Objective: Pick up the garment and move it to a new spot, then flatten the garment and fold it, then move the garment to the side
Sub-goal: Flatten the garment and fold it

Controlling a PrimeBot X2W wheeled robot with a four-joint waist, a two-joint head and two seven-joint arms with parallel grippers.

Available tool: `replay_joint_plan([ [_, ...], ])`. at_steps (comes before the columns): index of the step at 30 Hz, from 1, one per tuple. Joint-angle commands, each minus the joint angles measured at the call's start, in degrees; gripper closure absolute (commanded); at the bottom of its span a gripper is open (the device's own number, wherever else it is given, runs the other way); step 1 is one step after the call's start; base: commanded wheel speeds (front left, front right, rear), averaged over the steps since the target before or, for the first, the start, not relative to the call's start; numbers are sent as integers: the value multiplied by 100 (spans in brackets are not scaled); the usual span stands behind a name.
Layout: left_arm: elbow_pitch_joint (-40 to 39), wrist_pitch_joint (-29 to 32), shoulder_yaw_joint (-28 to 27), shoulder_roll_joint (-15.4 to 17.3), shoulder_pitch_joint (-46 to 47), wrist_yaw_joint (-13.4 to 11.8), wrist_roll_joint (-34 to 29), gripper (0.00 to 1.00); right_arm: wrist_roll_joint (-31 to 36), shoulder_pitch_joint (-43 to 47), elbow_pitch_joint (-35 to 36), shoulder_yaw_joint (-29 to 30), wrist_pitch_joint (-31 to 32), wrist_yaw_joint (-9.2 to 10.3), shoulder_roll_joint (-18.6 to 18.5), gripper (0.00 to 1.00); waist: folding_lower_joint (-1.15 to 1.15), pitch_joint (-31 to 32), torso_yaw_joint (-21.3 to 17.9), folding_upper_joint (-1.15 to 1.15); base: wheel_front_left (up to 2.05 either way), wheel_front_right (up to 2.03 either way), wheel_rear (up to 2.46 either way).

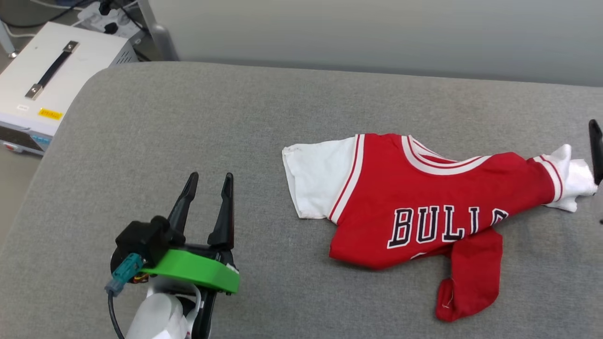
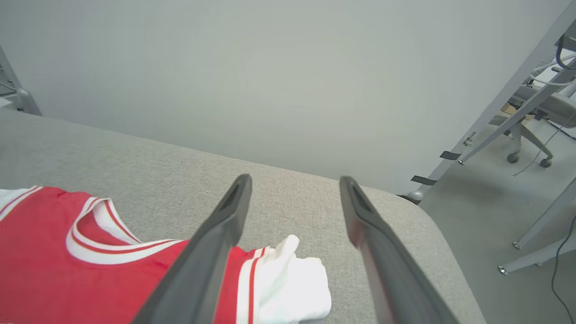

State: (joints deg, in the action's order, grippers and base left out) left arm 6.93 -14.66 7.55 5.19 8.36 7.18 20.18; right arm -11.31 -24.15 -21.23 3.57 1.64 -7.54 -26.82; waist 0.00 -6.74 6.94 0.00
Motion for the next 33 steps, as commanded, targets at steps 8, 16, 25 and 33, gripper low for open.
replay_joint_plan([
  [8,98,-34,251,-28,-390,31,182,0,-62,1706,1746,769,-501,5,1294,0,0,439,-321,0,0,0,0],
  [16,206,-34,481,51,-451,31,290,0,-7,2473,2470,929,-678,5,2009,0,0,429,-503,0,0,0,0],
  [25,464,531,799,671,377,31,538,0,44,2430,2888,752,-577,5,2012,0,0,55,-922,0,0,0,0],
  [33,804,2591,1594,1558,2032,31,1210,0,89,2217,2948,648,-635,5,2088,0,0,-486,-1460,0,0,0,0],
])
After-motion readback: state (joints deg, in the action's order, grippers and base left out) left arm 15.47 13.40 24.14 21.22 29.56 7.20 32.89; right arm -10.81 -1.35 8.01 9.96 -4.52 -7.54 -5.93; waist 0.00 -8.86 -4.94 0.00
